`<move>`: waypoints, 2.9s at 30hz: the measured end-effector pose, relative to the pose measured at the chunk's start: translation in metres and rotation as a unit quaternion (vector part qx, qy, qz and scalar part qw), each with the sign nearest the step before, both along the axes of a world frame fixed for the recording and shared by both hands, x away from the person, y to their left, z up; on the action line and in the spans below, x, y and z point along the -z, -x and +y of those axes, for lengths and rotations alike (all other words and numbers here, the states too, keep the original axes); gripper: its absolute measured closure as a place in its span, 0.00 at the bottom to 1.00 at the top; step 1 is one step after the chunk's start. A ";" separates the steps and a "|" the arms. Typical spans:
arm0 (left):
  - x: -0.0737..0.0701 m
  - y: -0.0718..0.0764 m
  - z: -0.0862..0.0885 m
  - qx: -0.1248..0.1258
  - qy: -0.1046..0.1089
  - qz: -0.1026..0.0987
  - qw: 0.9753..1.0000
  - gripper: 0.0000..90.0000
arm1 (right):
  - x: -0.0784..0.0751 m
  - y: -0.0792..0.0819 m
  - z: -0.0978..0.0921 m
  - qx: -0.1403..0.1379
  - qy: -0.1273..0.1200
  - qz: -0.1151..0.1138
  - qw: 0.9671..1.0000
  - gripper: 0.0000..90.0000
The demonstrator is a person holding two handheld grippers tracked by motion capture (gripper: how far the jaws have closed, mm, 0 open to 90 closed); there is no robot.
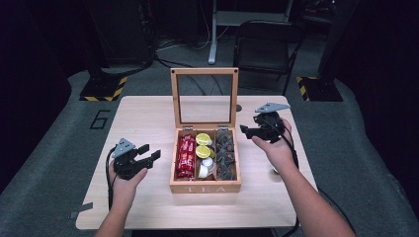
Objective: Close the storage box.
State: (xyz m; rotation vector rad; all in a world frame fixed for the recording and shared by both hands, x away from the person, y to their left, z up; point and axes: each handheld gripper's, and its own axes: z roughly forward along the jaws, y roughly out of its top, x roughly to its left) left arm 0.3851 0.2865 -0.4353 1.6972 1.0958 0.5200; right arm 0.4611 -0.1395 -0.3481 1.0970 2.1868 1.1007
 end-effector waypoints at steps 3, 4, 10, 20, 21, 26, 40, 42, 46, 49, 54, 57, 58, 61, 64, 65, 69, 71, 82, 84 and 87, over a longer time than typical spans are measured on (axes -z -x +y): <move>0.000 0.000 0.000 0.000 0.000 0.000 1.000 0.49 | -0.002 -0.005 0.003 -0.007 0.001 0.001 1.000 0.41; 0.000 0.000 0.000 0.000 0.000 0.000 1.000 0.49 | -0.002 -0.006 0.003 -0.009 0.001 0.001 1.000 0.41; 0.000 0.000 0.000 0.002 -0.001 0.001 1.000 0.49 | -0.001 -0.017 0.008 -0.017 -0.002 0.006 1.000 0.42; 0.001 -0.002 0.000 0.004 -0.002 0.003 1.000 0.49 | 0.011 -0.045 0.018 -0.012 -0.004 0.025 1.000 0.42; 0.001 -0.002 0.000 0.003 -0.001 0.002 1.000 0.49 | 0.012 -0.048 0.018 -0.015 -0.001 0.024 1.000 0.42; 0.001 -0.002 0.000 0.003 -0.004 0.000 1.000 0.49 | 0.017 -0.060 0.020 -0.006 -0.004 0.029 1.000 0.42; 0.000 0.000 0.003 0.003 -0.003 0.002 1.000 0.49 | 0.032 -0.085 0.025 0.020 -0.004 0.037 0.999 0.42; 0.000 -0.001 0.003 0.003 -0.004 0.002 1.000 0.49 | 0.034 -0.088 0.027 0.021 -0.005 0.038 0.999 0.42; 0.000 -0.001 0.003 0.004 -0.003 0.002 1.000 0.49 | 0.037 -0.092 0.030 0.028 -0.007 0.041 0.999 0.42; 0.000 -0.001 0.003 0.002 0.000 -0.001 1.000 0.49 | 0.038 -0.095 0.032 0.028 -0.012 0.045 0.999 0.41; -0.001 0.000 0.005 0.001 0.001 0.001 1.000 0.48 | 0.040 -0.099 0.038 0.021 -0.011 0.045 0.999 0.41; -0.001 0.001 0.007 0.001 0.001 0.002 1.000 0.48 | 0.040 -0.102 0.042 0.020 -0.012 0.049 0.999 0.40; -0.001 0.002 0.007 -0.001 0.001 0.002 1.000 0.48 | 0.040 -0.103 0.043 0.021 -0.013 0.044 0.999 0.40; -0.001 0.003 0.009 -0.004 0.003 0.000 1.000 0.48 | 0.041 -0.106 0.045 0.021 -0.011 0.045 0.999 0.39; 0.000 0.004 0.011 -0.008 0.003 0.000 1.000 0.48 | 0.042 -0.108 0.044 0.018 -0.004 0.044 0.999 0.38; 0.000 0.005 0.011 -0.010 0.003 0.001 1.000 0.48 | 0.043 -0.108 0.044 0.019 -0.005 0.046 0.999 0.38; 0.000 0.007 0.015 -0.015 0.005 0.001 1.000 0.48 | 0.043 -0.112 0.042 0.015 -0.015 0.045 0.999 0.39; 0.000 0.008 0.016 -0.014 0.009 0.005 1.000 0.48 | 0.044 -0.113 0.042 0.017 -0.020 0.048 0.999 0.39; 0.001 0.011 0.018 -0.015 0.024 0.006 1.000 0.49 | 0.044 -0.117 0.048 0.017 -0.012 0.048 0.999 0.38; 0.001 0.012 0.019 -0.015 0.024 0.007 1.000 0.48 | 0.045 -0.118 0.048 0.018 -0.011 0.046 0.999 0.41; 0.001 0.013 0.020 -0.017 0.025 0.008 1.000 0.48 | 0.045 -0.120 0.043 0.021 -0.010 0.046 0.999 0.51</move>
